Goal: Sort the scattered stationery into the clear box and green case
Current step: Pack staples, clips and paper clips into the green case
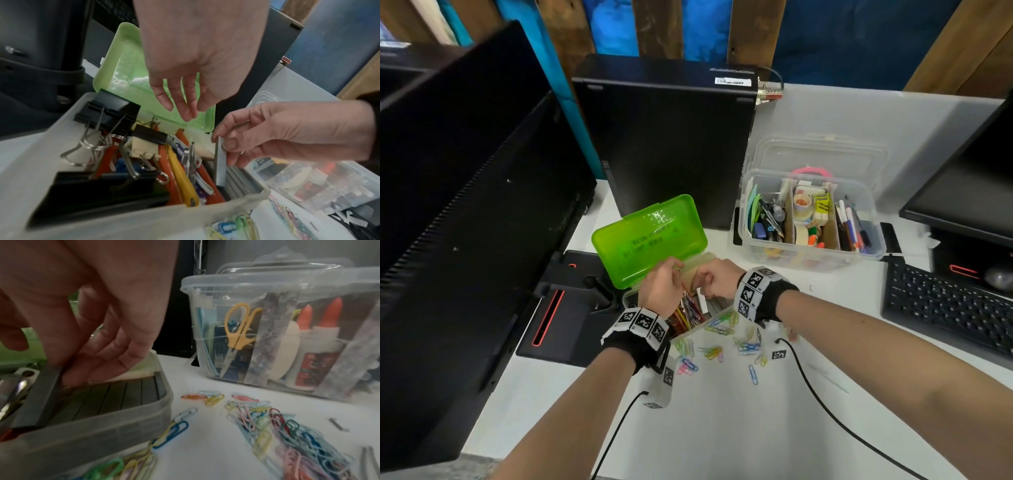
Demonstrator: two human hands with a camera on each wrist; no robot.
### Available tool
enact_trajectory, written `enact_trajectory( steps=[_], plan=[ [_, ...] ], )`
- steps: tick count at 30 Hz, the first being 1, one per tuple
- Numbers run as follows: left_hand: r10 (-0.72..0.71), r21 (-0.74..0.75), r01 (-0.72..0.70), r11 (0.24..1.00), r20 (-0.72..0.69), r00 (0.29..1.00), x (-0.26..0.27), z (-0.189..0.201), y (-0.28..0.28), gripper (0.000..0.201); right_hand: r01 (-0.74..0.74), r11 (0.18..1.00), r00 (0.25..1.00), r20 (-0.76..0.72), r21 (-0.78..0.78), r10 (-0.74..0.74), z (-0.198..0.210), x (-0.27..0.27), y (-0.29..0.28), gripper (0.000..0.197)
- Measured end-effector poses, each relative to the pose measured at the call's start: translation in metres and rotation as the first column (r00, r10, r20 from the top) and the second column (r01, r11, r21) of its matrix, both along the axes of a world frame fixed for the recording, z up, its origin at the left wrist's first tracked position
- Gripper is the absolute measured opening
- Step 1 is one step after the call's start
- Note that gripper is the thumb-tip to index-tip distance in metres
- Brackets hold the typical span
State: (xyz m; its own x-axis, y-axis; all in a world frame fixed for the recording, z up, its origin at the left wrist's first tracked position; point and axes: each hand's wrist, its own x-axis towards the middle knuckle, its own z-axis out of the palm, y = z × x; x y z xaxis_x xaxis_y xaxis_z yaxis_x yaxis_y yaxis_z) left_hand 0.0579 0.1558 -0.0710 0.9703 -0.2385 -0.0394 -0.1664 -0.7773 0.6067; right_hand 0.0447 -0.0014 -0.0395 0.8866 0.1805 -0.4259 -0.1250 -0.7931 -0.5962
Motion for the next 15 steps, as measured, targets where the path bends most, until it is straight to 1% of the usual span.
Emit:
enact_trajectory(
  steps=[2,5,9,12,15],
  plan=[
    [-0.001,0.011,0.001,1.000,0.001,1.000,-0.002,0.000,0.000,0.025,-0.046,0.998,0.999,0.008,-0.043,0.046,0.001,0.001,0.002,0.025],
    [-0.010,0.016,0.009,1.000,0.019,1.000,-0.005,0.003,0.000,0.025,-0.068,0.994,0.997,0.025,-0.084,0.071,-0.007,-0.001,0.006,0.023],
    [-0.019,0.011,0.019,1.000,0.017,1.000,-0.005,0.003,0.000,0.025,-0.074,0.986,0.996,0.032,-0.150,0.080,-0.021,-0.010,0.012,0.029],
    [-0.036,0.006,0.035,0.999,0.015,0.999,-0.006,0.002,0.001,0.025,-0.103,0.981,0.991,0.069,-0.164,0.115,-0.023,-0.013,0.012,0.033],
    [-0.042,0.020,0.041,0.999,0.015,0.999,-0.007,0.002,0.001,0.024,-0.123,0.978,0.986,0.094,-0.171,0.140,-0.023,-0.016,0.011,0.028]
  ],
)
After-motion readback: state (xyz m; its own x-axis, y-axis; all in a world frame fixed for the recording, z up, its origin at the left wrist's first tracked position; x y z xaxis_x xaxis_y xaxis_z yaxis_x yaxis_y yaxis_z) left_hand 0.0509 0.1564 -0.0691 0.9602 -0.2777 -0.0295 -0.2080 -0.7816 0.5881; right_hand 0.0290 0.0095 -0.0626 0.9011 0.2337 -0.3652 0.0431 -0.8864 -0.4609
